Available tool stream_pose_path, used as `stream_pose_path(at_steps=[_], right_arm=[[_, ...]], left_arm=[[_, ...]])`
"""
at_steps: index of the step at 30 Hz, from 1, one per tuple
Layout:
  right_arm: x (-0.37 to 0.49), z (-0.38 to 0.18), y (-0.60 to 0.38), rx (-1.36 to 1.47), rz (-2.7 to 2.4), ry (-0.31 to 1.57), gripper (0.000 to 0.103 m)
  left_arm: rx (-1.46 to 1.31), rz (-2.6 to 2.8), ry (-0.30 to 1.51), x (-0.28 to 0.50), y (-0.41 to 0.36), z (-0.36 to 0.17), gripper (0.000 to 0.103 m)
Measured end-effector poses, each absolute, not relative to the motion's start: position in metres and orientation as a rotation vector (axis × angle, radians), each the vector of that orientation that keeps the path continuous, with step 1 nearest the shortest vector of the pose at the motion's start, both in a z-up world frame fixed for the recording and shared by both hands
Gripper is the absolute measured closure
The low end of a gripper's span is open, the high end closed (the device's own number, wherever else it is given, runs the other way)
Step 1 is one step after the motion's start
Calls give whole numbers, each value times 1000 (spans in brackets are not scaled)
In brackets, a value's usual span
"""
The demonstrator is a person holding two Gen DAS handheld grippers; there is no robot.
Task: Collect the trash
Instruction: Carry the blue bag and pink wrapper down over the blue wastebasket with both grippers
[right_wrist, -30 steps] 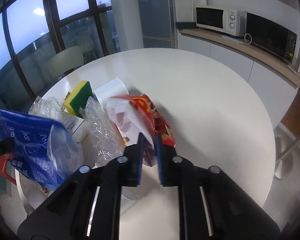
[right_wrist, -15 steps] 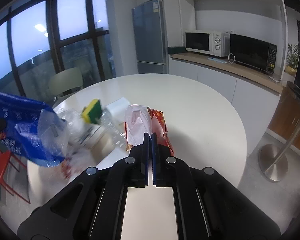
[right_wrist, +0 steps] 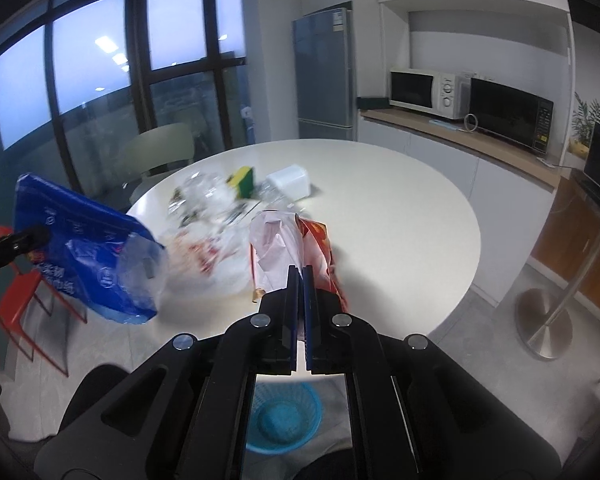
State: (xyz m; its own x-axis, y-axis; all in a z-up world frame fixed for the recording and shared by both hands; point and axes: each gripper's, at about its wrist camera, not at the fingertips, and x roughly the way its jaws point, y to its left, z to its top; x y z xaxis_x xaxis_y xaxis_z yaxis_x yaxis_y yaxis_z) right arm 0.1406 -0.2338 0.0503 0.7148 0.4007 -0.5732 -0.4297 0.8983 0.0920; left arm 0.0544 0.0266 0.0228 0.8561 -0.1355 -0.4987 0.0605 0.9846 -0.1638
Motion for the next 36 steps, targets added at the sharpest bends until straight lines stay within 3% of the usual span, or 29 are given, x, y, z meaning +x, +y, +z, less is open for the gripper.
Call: stream_pose_path(at_steps=[20, 36], right_arm=[[41, -2, -249, 4, 550, 788, 101], [70, -105, -199, -44, 525, 1024, 101]], left_arm=[[-238, -108, 695, -2, 38, -39, 101], [-284, 9, 860, 24, 58, -134, 101]])
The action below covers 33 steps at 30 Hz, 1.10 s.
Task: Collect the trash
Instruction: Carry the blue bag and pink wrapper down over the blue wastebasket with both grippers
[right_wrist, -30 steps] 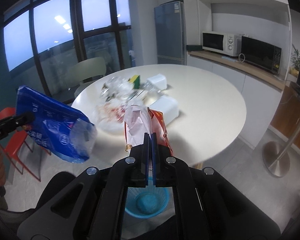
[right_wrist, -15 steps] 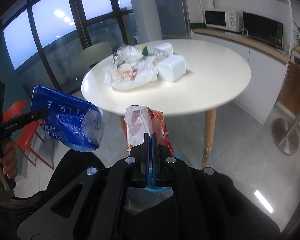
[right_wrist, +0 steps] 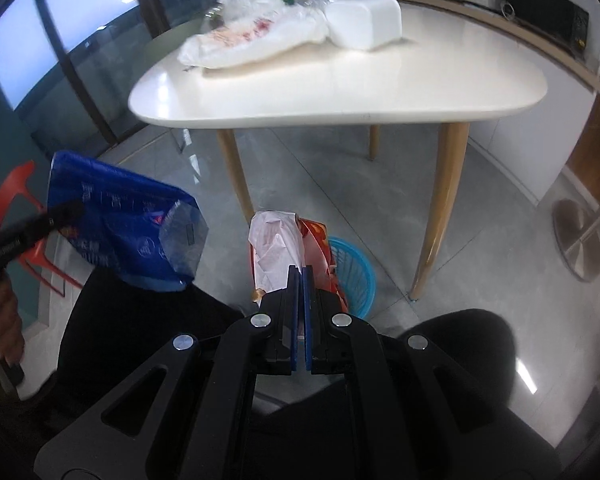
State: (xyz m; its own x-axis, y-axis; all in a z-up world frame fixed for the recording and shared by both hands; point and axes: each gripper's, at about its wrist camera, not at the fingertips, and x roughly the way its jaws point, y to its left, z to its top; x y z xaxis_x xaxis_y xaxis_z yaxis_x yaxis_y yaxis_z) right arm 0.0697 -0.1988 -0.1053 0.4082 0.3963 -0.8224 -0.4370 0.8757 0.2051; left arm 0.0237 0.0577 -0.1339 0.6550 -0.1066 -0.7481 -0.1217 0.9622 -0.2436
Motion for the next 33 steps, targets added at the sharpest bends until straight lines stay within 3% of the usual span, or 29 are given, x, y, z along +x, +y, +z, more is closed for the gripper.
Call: stream_pose_path(at_steps=[23, 33], right_arm=[[140, -294, -178, 84, 361, 1354, 101], [180, -362, -149, -13, 328, 1446, 101]], left_arm=[[-365, 50, 1146, 122, 57, -297, 101], [-341, 64, 1309, 180, 47, -361, 101]])
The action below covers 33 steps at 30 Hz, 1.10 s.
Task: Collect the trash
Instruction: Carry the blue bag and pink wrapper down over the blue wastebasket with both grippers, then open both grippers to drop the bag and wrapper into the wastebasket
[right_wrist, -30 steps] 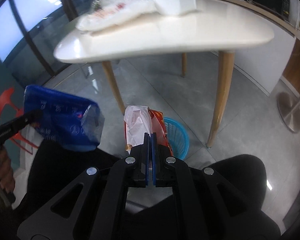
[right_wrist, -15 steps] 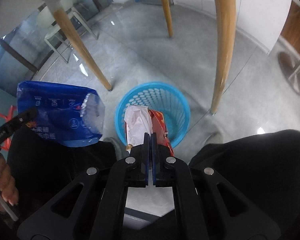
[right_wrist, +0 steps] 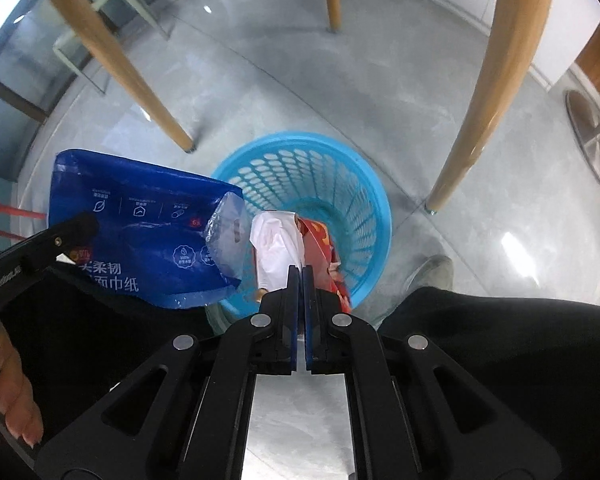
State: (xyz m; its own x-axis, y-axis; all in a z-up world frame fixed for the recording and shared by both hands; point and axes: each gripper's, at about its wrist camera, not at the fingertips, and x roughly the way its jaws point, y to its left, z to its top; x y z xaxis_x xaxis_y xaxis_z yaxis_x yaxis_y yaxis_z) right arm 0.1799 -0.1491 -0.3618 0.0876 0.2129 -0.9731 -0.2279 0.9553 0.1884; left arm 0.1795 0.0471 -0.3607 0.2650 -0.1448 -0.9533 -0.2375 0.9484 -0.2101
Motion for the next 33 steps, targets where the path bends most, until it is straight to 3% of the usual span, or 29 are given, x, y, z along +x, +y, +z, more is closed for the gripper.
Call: stream_pose_path(at_steps=[18, 19, 20, 22, 24, 33], right_arm=[[232, -465, -154, 100, 226, 1646, 100], [234, -469, -153, 103, 231, 1653, 99], [234, -469, -153, 106, 226, 1653, 98], [236, -470, -154, 105, 208, 1648, 89], [237, -473, -155, 107, 203, 1657, 81], [231, -456, -149, 41, 231, 1641, 76]], left_arm=[[-251, 89, 1517, 236, 26, -439, 101], [-261, 86, 1518, 238, 27, -441, 97], [-282, 84, 1517, 240, 28, -441, 83], [-303, 81, 1509, 242, 30, -443, 68], [-308, 98, 1504, 243, 34, -442, 72], [-357, 111, 1498, 228, 43, -424, 73]])
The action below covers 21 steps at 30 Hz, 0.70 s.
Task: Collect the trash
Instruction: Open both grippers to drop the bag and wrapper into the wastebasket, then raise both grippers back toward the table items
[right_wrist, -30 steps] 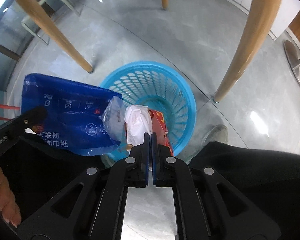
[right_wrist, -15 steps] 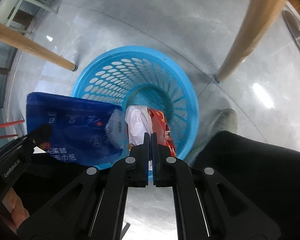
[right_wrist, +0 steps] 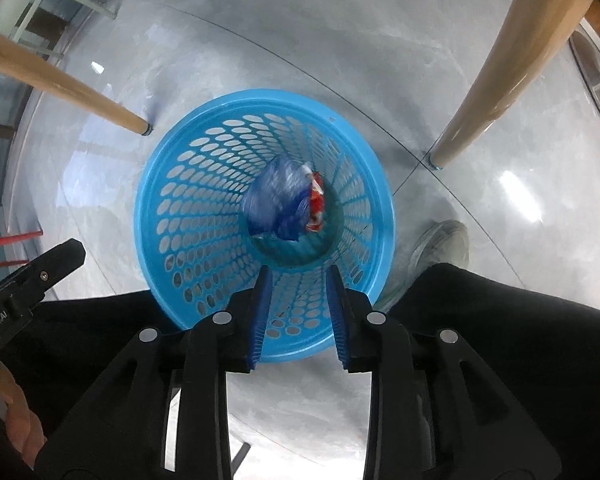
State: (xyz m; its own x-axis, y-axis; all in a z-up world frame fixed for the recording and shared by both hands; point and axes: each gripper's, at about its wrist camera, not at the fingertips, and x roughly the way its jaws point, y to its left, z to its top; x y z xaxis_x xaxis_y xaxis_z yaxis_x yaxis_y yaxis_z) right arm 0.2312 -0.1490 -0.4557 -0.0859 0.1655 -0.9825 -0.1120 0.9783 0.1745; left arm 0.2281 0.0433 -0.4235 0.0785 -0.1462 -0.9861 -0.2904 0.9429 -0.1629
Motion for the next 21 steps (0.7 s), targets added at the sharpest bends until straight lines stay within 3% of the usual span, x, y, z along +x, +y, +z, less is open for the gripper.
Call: stream_pose_path(at_steps=[4, 12, 15, 19, 21], right_arm=[[220, -432, -153, 36, 248, 1614, 67], [188, -378, -152, -78, 324, 1528, 66], [179, -353, -160, -57, 334, 1492, 56], [164, -321, -166, -46, 343, 1456, 54], [152, -303, -170, -50, 351, 1418, 47]], left_arm=[[-365, 113, 1479, 217, 47, -409, 72], [-371, 132, 1434, 183, 50, -370, 69], [-407, 118, 1395, 162, 53, -349, 59], [-399, 102, 1336, 135, 56, -316, 50], [-366, 106, 1288, 122, 59, -299, 44]])
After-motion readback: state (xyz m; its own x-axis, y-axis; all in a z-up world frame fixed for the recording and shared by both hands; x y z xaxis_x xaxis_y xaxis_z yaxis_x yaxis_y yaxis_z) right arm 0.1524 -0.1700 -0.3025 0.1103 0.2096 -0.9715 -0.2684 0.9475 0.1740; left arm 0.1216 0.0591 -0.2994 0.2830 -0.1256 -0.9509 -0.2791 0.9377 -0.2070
